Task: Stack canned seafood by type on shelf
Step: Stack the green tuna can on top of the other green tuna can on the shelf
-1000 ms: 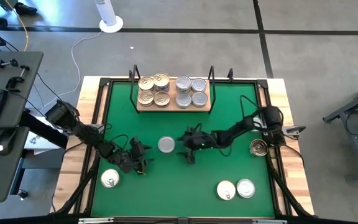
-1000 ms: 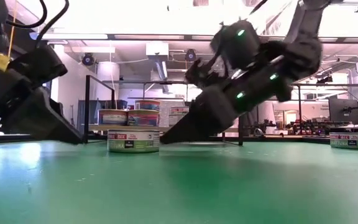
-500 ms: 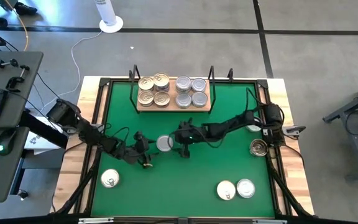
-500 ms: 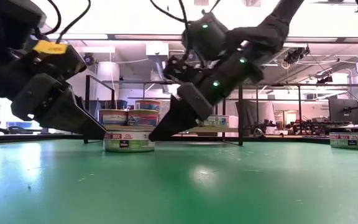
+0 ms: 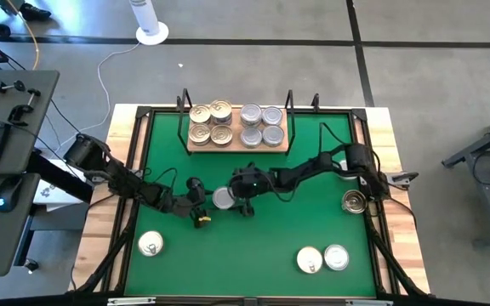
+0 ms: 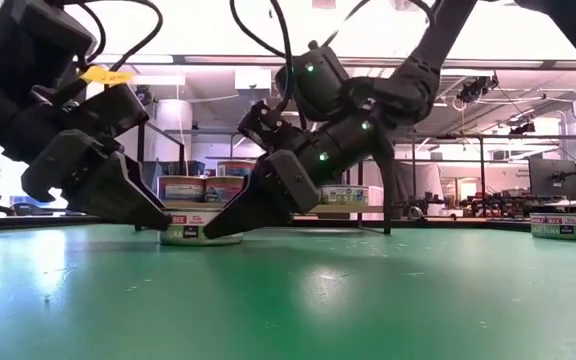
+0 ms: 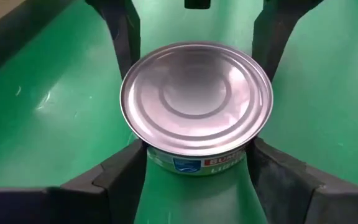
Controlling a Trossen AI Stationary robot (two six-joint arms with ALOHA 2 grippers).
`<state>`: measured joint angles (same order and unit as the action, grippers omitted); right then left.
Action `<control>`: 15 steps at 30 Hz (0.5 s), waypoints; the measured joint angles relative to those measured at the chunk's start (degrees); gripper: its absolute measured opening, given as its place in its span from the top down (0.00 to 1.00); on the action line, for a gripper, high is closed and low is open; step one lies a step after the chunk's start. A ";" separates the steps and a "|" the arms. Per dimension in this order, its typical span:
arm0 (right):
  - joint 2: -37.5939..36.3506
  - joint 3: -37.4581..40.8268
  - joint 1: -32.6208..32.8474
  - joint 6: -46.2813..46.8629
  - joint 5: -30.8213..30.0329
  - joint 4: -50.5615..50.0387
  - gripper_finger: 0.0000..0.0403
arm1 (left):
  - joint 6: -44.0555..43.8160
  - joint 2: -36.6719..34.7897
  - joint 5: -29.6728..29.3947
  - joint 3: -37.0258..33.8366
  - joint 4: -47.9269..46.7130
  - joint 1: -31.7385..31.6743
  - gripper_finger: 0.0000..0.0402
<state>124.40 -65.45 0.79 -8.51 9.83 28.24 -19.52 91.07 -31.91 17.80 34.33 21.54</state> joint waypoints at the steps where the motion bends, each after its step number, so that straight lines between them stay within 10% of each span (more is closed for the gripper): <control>1: 0.47 0.00 -0.16 0.39 0.90 0.97 0.01 | 0.24 0.00 0.24 -0.02 0.02 -0.14 0.40; 15: 1.17 1.04 0.64 3.32 1.77 4.04 0.10 | -2.46 0.04 1.11 0.14 -2.08 1.42 0.50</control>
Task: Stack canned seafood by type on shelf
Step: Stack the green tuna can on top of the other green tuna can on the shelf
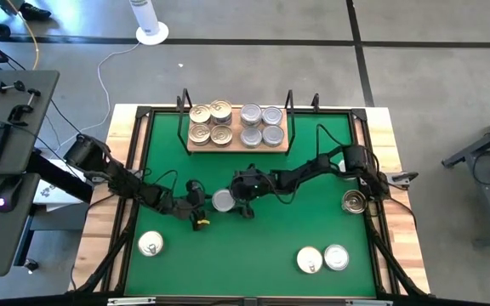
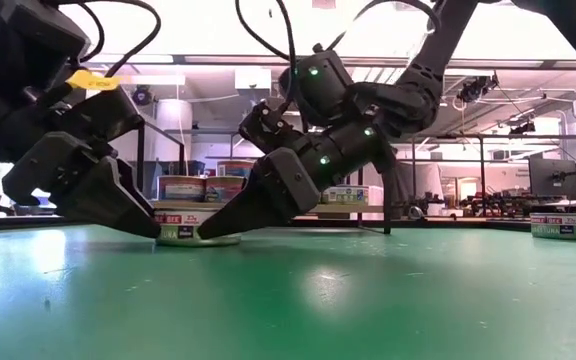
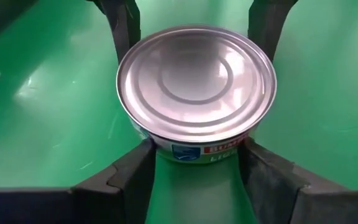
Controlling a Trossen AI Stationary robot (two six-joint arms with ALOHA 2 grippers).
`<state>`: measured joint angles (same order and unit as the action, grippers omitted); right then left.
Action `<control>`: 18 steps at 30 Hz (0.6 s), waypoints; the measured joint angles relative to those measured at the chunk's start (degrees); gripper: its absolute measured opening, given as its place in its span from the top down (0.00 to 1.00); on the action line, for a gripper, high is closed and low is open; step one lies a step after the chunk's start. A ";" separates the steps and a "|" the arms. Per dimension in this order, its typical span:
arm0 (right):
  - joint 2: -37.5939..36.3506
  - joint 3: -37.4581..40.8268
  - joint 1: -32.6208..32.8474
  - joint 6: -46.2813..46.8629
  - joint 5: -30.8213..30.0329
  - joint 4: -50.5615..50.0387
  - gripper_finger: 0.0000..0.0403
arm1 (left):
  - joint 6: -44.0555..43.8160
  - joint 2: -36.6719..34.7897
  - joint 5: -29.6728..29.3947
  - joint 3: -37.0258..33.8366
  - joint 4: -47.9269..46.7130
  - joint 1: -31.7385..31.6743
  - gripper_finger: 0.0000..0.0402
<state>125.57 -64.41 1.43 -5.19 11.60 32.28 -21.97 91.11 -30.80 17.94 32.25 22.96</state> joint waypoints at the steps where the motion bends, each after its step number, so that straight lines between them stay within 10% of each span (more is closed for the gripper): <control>1: -0.25 0.73 0.12 0.63 -0.47 0.52 0.10 | -0.71 -0.02 -0.07 0.25 -0.63 0.41 0.50; 18: -28.02 20.46 5.55 5.01 -24.24 -4.95 0.10 | -7.90 -0.09 -5.84 0.30 -3.78 4.43 0.50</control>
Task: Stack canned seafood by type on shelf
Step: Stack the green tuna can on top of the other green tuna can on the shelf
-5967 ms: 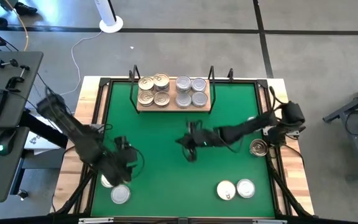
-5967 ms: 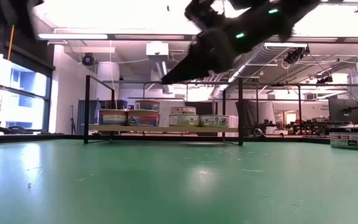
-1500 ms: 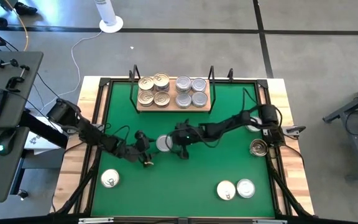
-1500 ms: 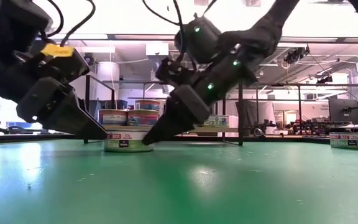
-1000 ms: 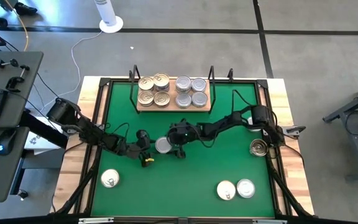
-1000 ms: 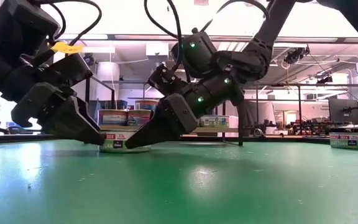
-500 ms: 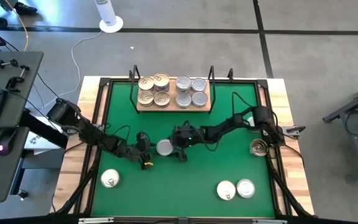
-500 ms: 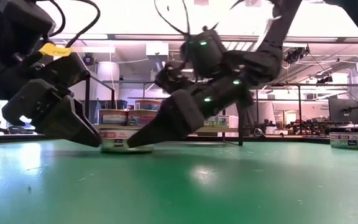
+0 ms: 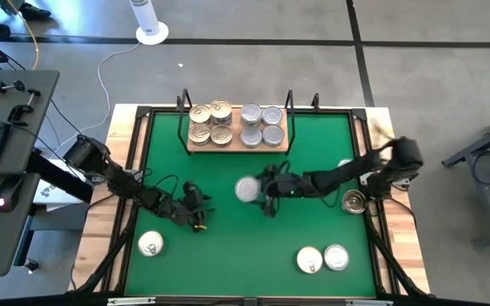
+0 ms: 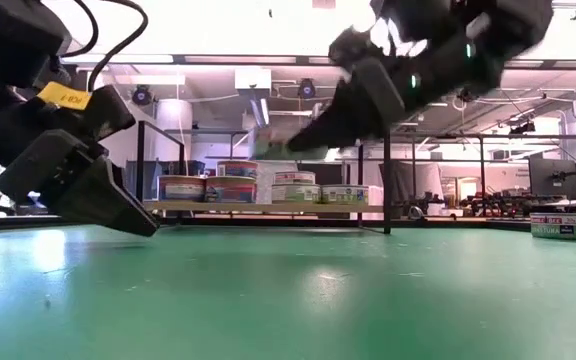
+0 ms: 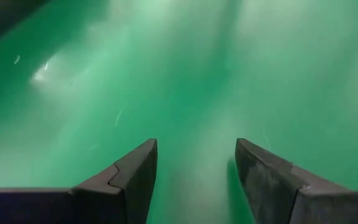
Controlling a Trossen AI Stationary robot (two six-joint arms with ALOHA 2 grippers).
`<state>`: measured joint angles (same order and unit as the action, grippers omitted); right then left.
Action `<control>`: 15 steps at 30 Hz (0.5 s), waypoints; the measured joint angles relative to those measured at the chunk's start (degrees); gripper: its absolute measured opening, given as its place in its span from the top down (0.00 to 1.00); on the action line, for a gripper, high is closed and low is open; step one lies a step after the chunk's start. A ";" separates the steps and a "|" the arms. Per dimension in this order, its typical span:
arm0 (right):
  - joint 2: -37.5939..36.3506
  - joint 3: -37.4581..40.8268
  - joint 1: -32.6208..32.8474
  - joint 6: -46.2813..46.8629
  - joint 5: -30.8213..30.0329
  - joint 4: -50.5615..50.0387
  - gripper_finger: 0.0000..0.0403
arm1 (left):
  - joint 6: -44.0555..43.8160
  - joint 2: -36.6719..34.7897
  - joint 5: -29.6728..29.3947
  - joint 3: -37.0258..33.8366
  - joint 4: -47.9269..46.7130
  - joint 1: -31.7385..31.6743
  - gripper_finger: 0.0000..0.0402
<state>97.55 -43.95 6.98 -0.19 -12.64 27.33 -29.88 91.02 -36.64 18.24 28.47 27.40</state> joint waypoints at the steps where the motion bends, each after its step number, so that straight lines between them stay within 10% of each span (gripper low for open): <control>1: -2.45 -1.07 -0.45 -0.50 -2.18 -4.33 0.10 | 0.04 0.00 -0.10 0.00 0.60 -0.04 0.50; 15: -5.17 -27.44 -25.08 -6.46 -10.23 -50.49 0.10 | 5.08 0.00 -2.43 -0.10 8.31 -0.11 0.50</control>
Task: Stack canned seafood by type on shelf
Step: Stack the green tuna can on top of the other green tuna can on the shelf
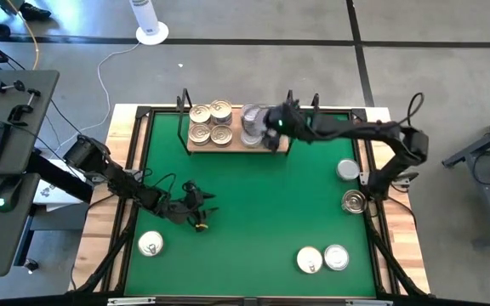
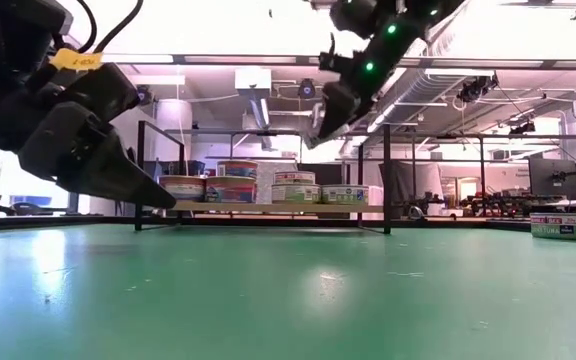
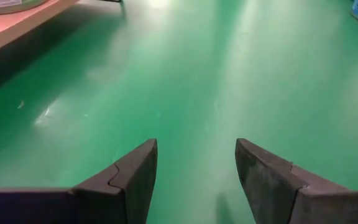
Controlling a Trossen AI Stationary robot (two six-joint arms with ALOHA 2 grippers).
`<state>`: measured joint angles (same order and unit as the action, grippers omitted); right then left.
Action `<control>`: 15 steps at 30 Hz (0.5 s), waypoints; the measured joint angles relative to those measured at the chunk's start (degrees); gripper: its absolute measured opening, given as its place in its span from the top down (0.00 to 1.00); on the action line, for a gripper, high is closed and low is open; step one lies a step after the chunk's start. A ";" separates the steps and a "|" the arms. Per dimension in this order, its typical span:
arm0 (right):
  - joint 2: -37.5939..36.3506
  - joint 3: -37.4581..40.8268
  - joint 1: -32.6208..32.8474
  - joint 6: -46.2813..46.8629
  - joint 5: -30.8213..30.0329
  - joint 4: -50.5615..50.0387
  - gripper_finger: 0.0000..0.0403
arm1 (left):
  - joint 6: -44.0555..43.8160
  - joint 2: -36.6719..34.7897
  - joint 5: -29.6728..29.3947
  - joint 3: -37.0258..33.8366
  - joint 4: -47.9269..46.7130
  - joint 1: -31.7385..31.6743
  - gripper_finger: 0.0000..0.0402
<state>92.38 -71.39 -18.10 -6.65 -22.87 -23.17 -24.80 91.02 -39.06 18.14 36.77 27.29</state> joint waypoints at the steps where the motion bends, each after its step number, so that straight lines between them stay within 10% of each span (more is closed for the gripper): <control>1: 0.85 -1.45 -1.62 -0.28 0.24 -1.08 0.10 | 0.00 0.00 -0.18 -0.01 0.07 0.00 0.50; 15: 12.36 -17.78 -11.32 -3.94 2.55 -15.95 0.10 | 0.46 0.00 -0.75 -0.01 0.46 0.00 0.50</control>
<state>104.74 -89.16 -29.42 -10.59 -20.32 -39.11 -24.34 91.02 -39.81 18.13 37.23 27.29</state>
